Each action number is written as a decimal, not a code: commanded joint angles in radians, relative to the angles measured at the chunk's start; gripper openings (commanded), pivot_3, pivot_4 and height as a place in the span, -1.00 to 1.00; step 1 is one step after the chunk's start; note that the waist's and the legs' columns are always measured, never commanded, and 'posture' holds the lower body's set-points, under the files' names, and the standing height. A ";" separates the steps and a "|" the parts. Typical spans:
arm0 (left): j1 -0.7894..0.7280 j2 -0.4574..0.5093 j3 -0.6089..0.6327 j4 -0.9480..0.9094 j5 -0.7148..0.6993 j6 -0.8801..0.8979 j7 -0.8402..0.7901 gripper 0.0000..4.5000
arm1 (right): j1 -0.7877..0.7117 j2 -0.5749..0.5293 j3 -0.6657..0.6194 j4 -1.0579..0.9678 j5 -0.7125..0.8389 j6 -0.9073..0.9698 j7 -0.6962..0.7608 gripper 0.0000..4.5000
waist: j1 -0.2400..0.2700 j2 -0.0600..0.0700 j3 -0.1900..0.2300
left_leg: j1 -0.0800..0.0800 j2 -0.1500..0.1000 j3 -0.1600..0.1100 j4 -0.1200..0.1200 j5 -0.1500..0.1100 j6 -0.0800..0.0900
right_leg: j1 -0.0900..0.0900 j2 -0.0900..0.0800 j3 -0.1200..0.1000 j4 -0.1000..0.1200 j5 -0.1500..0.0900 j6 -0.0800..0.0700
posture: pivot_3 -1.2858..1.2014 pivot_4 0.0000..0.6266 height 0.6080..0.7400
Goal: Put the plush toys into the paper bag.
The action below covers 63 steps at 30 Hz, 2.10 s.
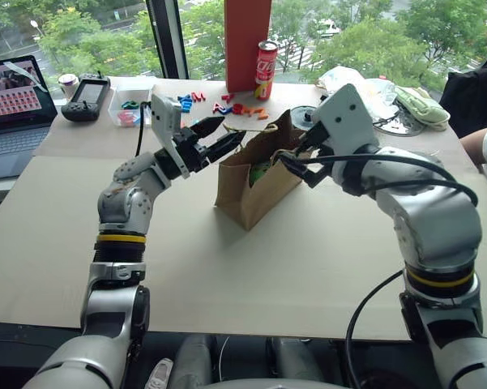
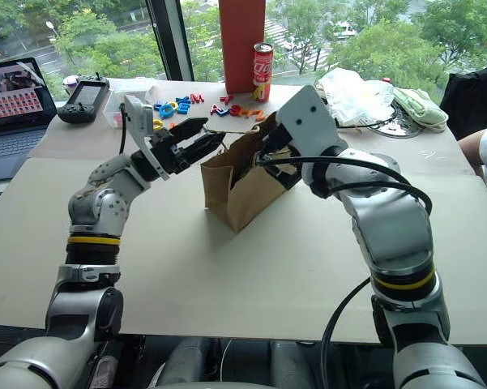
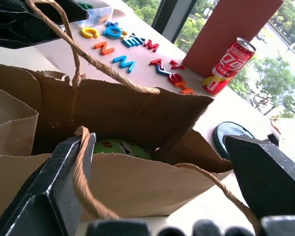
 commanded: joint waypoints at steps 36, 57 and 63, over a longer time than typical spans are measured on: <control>0.164 0.114 -0.092 0.022 0.074 -0.086 -0.198 0.70 | 0.069 0.096 0.134 0.296 0.118 -0.168 -0.110 -0.99 | 0.000 0.000 0.000 | 0.003 -0.001 0.002 0.000 0.000 0.000 | 0.001 0.000 0.001 0.000 0.000 0.000 | 0.03 -0.52 1.00; 0.260 0.062 -0.193 -0.110 0.182 -0.145 -0.098 0.70 | -0.025 0.244 0.172 0.424 0.043 -0.210 -0.145 -0.99 | -0.001 0.000 0.000 | 0.003 0.000 0.002 0.000 0.000 0.000 | 0.001 -0.001 0.001 0.001 0.000 0.000 | 0.03 -0.52 1.00; 0.236 0.004 -0.197 -0.077 0.237 -0.190 0.001 0.70 | -0.027 0.265 0.178 0.429 0.035 -0.211 -0.144 -0.99 | 0.000 0.000 0.000 | 0.003 0.000 0.002 0.000 0.000 0.000 | 0.001 -0.001 0.001 0.001 0.000 0.000 | 0.03 -0.52 1.00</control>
